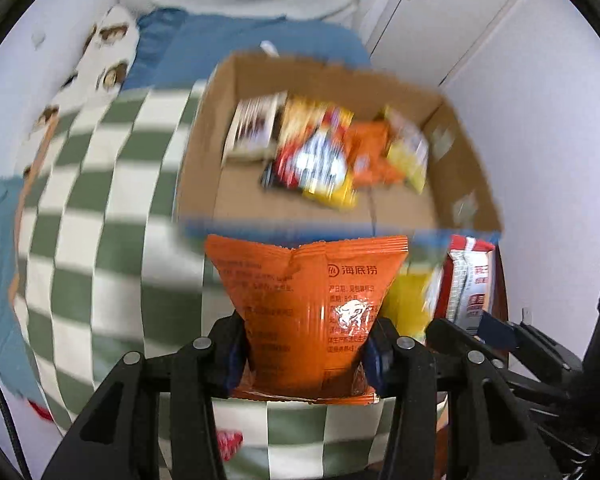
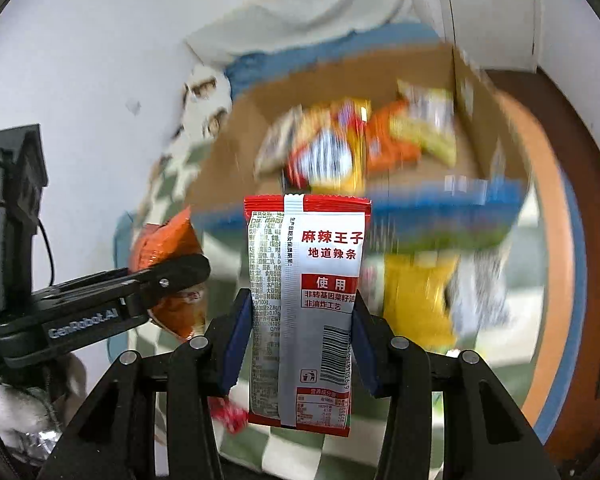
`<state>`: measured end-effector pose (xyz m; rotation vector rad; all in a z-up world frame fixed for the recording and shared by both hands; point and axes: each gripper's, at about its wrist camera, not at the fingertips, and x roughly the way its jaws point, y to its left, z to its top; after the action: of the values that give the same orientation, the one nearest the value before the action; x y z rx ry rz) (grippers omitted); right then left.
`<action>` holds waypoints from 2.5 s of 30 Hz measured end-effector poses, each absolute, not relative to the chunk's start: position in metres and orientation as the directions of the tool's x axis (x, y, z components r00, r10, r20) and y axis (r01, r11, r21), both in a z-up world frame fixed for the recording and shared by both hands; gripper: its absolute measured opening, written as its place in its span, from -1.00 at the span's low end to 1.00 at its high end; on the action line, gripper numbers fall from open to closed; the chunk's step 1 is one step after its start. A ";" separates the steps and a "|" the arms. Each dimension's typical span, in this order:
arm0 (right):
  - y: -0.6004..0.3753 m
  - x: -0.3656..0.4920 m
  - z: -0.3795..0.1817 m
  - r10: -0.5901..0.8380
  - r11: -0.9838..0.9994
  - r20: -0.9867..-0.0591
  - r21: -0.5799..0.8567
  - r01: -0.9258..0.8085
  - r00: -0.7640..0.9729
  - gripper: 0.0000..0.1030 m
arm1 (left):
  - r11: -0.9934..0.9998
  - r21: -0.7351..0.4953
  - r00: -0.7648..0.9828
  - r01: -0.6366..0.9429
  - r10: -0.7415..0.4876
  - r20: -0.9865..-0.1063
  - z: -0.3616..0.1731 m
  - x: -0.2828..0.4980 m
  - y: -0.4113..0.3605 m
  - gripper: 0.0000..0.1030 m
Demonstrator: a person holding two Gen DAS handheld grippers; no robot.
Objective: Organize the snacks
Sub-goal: 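Carry both packs into the cardboard box and open both tools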
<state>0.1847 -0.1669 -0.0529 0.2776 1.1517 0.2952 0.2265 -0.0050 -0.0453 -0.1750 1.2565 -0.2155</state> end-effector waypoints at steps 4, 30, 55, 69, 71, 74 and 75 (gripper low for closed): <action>-0.182 0.233 -0.022 0.335 0.939 -0.832 0.332 -0.086 0.443 -0.05 | 0.971 -0.224 0.320 0.077 -0.237 -0.917 -0.034 0.286 -0.006 -0.14; -0.214 0.369 -0.141 0.197 0.979 -0.974 0.201 0.026 0.108 0.43 | 0.982 -0.187 0.003 0.036 -0.187 -0.982 -0.163 0.389 -0.016 0.40; -0.224 0.330 -0.083 0.087 0.996 -0.970 0.090 0.004 0.228 0.86 | 0.992 -0.113 0.268 0.055 -0.123 -0.956 -0.086 0.340 0.001 0.75; -0.213 0.267 -0.013 0.071 0.997 -0.902 0.069 -0.022 0.426 0.86 | 0.987 -0.124 0.470 0.105 -0.159 -0.868 -0.008 0.274 0.006 0.75; -0.212 0.258 -0.003 0.077 0.997 -0.892 0.075 -0.022 0.446 0.86 | 0.987 -0.120 0.487 0.108 -0.157 -0.859 -0.002 0.267 0.007 0.75; -0.212 0.244 0.009 0.092 0.996 -0.878 0.092 -0.023 0.470 0.86 | 0.987 -0.122 0.510 0.106 -0.159 -0.846 0.007 0.255 0.010 0.75; -0.212 0.239 0.013 0.094 0.995 -0.873 0.095 -0.021 0.478 0.86 | 0.987 -0.122 0.515 0.104 -0.158 -0.842 0.009 0.251 0.012 0.75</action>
<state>0.2391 -0.2120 0.0127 0.0742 1.0702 0.0703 0.2511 0.0117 0.0087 -0.0583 1.0174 -0.1575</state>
